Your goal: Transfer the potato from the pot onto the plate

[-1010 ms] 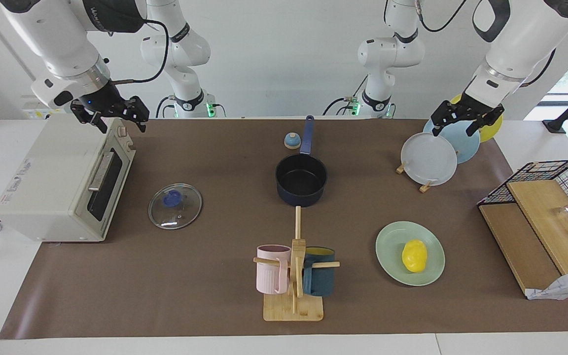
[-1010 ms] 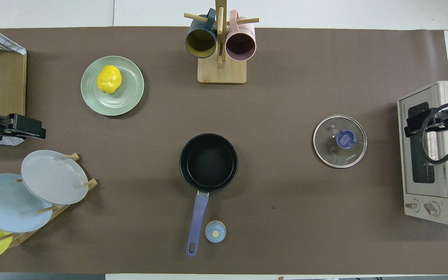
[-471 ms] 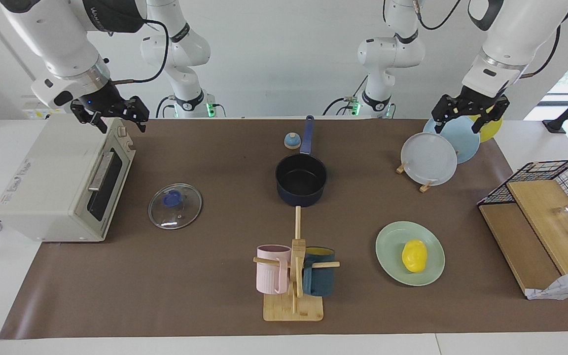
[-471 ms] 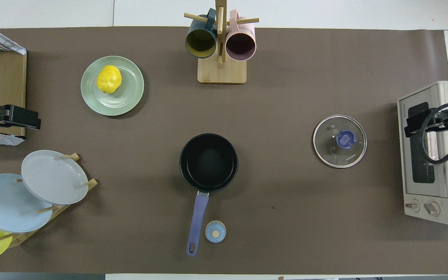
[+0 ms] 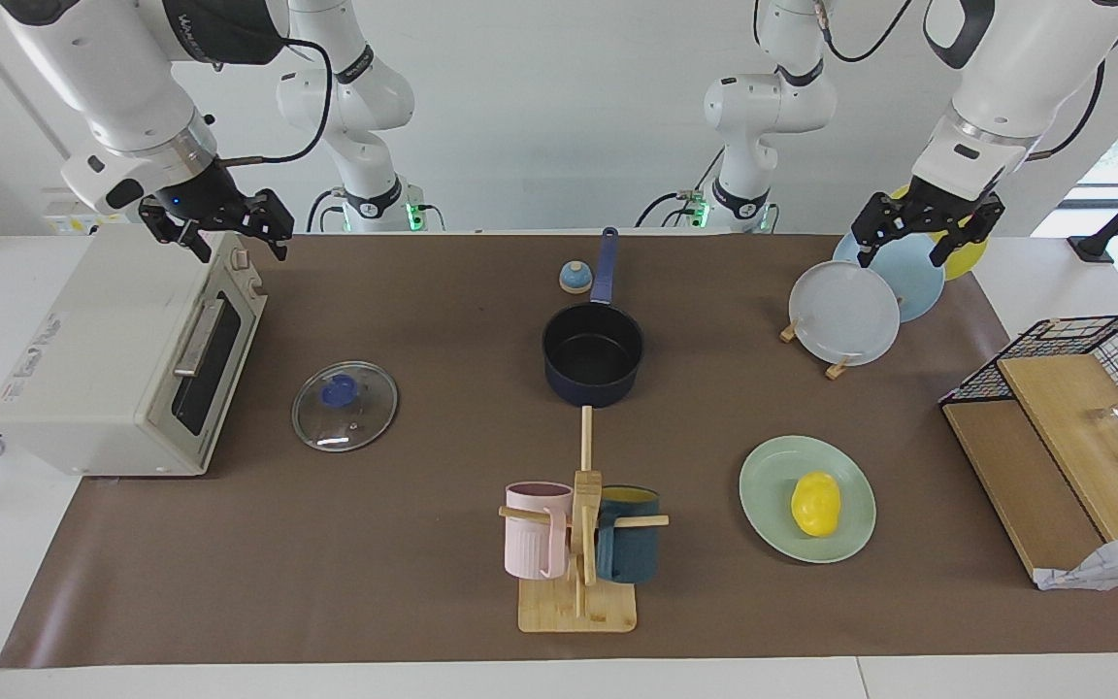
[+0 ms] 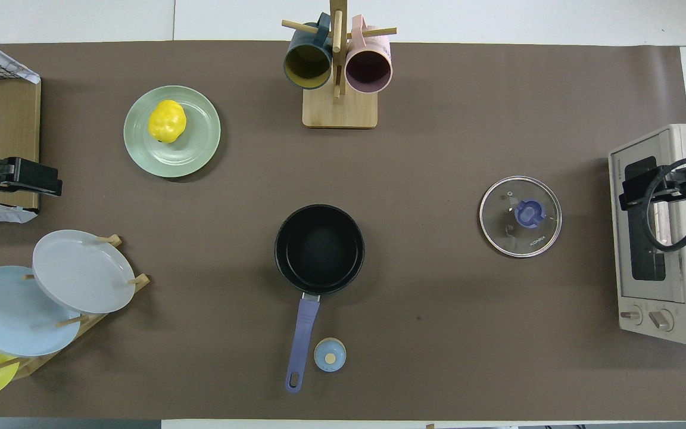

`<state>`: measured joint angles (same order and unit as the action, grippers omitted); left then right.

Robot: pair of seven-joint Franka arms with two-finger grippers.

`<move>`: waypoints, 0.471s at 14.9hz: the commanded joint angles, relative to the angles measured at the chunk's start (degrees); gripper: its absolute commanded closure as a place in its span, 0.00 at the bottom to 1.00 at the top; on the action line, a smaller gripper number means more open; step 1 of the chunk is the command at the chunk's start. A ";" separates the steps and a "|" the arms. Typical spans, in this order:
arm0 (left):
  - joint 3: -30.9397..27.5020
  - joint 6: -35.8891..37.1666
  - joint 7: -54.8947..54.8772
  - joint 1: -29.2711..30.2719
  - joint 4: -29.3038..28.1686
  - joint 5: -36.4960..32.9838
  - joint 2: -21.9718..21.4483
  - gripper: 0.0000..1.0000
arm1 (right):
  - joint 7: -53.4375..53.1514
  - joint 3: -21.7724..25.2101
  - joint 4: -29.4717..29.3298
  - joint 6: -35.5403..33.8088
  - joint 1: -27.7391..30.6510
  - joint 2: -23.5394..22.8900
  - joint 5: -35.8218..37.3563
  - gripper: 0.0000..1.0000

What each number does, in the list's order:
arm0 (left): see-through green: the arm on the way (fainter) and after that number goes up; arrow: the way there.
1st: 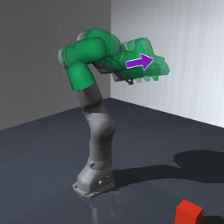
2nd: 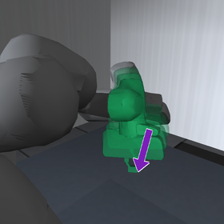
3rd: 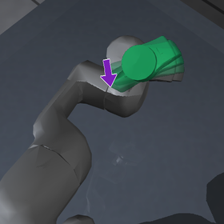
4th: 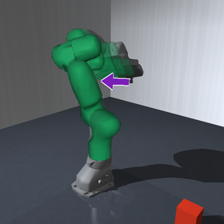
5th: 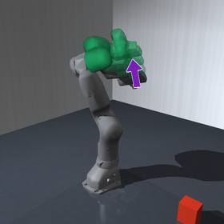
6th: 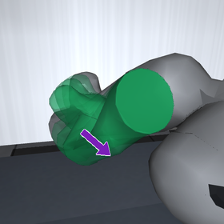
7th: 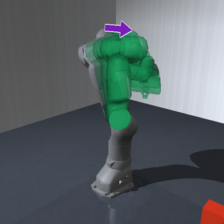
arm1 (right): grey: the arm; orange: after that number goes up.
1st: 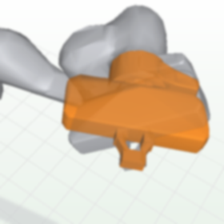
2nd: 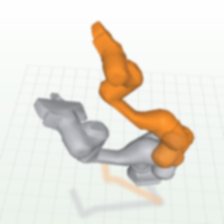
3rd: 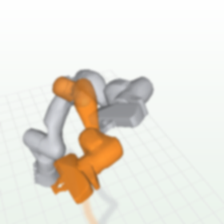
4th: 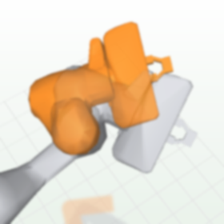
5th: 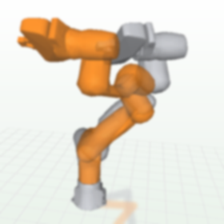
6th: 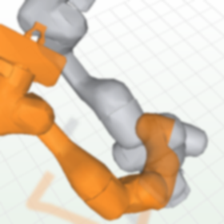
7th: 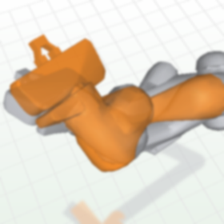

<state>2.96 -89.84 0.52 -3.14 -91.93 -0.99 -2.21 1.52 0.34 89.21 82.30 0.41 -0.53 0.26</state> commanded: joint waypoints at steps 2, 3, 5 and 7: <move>1.87 1.33 0.27 2.17 0.43 -0.95 0.18 0.00 | -0.55 -0.42 1.76 0.84 0.74 1.41 -0.87 0.00; 1.96 1.33 0.18 2.18 0.35 -0.95 0.10 0.00 | -0.55 -0.42 1.76 0.84 0.74 1.41 -0.87 0.00; 1.87 1.07 -0.08 2.35 0.26 -0.86 0.01 0.00 | -0.55 -0.42 1.76 0.84 0.74 1.41 -0.87 0.00; 1.70 0.98 -0.08 2.35 0.00 -0.25 0.01 0.00 | -0.55 -0.42 1.76 0.84 0.74 1.41 -0.87 0.00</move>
<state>3.95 -89.58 0.52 -1.81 -91.93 -0.99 -2.20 1.52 0.34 89.21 82.30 0.41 -0.53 0.26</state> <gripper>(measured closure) 0.000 0.000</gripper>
